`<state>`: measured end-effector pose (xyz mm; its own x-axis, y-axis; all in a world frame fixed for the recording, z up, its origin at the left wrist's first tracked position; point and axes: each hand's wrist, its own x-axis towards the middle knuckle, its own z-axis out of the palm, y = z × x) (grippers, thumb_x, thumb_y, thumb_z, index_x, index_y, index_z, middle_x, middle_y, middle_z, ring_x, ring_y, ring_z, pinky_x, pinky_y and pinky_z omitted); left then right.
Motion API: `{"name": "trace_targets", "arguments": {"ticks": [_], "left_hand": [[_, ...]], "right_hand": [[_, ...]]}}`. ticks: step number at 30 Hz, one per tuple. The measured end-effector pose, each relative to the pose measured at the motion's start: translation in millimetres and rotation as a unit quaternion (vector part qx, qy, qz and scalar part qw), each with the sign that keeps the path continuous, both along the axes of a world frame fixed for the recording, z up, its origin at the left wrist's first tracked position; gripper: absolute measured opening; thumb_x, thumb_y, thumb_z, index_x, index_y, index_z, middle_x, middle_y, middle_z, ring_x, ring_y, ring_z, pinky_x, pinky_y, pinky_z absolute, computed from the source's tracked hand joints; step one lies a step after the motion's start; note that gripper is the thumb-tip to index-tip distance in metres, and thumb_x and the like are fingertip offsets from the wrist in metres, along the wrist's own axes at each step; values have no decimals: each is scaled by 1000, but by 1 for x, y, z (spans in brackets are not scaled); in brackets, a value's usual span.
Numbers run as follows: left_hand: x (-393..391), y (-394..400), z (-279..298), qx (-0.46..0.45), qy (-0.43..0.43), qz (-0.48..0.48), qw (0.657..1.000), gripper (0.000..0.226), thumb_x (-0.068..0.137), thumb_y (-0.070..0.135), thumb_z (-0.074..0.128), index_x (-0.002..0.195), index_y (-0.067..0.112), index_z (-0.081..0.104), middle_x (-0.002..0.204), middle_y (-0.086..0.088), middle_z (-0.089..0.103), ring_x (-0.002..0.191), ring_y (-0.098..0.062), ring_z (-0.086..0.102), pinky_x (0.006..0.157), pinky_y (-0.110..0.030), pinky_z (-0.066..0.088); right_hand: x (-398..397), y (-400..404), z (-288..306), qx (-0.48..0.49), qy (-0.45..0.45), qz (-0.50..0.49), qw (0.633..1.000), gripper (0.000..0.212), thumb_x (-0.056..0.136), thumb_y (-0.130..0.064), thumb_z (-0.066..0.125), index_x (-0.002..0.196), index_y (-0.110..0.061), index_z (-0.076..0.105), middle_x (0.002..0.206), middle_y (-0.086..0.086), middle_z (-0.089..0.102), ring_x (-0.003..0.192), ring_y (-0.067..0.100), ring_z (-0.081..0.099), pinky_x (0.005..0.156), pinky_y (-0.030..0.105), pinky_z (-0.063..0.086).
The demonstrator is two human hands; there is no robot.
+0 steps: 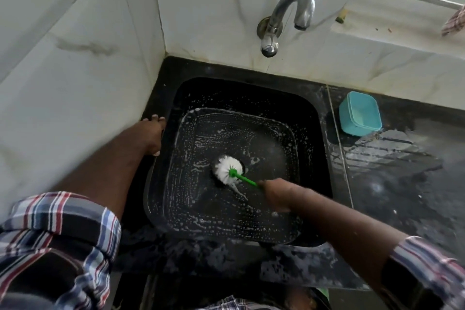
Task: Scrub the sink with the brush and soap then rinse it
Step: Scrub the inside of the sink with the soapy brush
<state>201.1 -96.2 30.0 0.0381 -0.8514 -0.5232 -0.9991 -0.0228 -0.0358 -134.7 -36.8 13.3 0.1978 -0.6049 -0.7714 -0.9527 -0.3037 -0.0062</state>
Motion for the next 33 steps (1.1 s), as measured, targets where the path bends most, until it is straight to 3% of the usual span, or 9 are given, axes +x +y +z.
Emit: {"name": "trace_targets", "arguments": {"ticks": [4,8,11,14,18,22,25,28,33], "left_hand": [[1,0,0,3,5,10,1000,107,78,16,79,157,10,7,164,-14,6,148,-35,19,117,-38,26],[0,-1,0,6,-3,6,1000,108,79,17,79,157,10,5,164,-15,5,148,-35,18,118,-38,25],[-2,-2,0,11,-13,7,1000,108,81,18,78,157,9,2,164,-15,3,149,-35,16,118,-37,23],[-2,-2,1,12,-12,10,1000,108,81,18,77,157,9,1,164,-14,2,149,-34,15,118,-37,23],[-1,-2,0,11,-13,9,1000,108,81,19,78,157,9,2,164,-15,3,149,-34,16,118,-37,23],[-1,-3,-1,10,-14,10,1000,108,81,19,78,157,10,2,164,-14,2,149,-34,16,118,-37,22],[-2,-2,-1,11,-13,12,1000,108,81,19,78,157,10,2,164,-13,2,149,-33,16,118,-37,22],[-2,-2,0,11,-17,13,1000,108,81,19,78,157,11,2,164,-13,3,149,-34,16,118,-37,22],[-1,-2,-2,9,-14,11,1000,109,80,19,79,157,11,2,164,-13,3,149,-33,17,118,-37,23]], "right_hand": [[-35,-19,26,-42,66,14,997,54,89,-8,46,139,-28,49,96,4,69,95,26,70,75,30,56],[-18,-33,12,-112,-19,-58,992,55,91,-14,40,138,-41,47,111,7,68,92,26,67,76,33,54],[-4,-21,-6,-60,-26,-37,997,50,90,-11,44,136,-27,52,112,10,68,99,27,67,79,30,52],[-18,-8,10,-2,-5,-5,1000,46,93,-13,41,135,-26,54,110,8,69,96,25,68,77,28,52],[-19,-37,16,-73,-3,-7,997,42,93,-14,40,128,-26,60,103,5,69,91,23,67,75,26,51],[5,-19,-1,-28,-23,-22,999,41,92,-14,41,130,-19,58,106,9,69,94,27,67,70,27,47],[-26,-16,23,5,3,-4,1000,47,94,-16,41,138,-31,52,116,7,68,99,22,67,79,26,52],[-24,-44,26,-61,22,17,998,42,93,-17,42,132,-24,59,114,8,69,98,26,67,85,30,52],[-5,-12,7,-4,-7,-14,1000,40,92,-16,43,129,-19,59,102,5,69,84,22,66,68,26,50]]}}
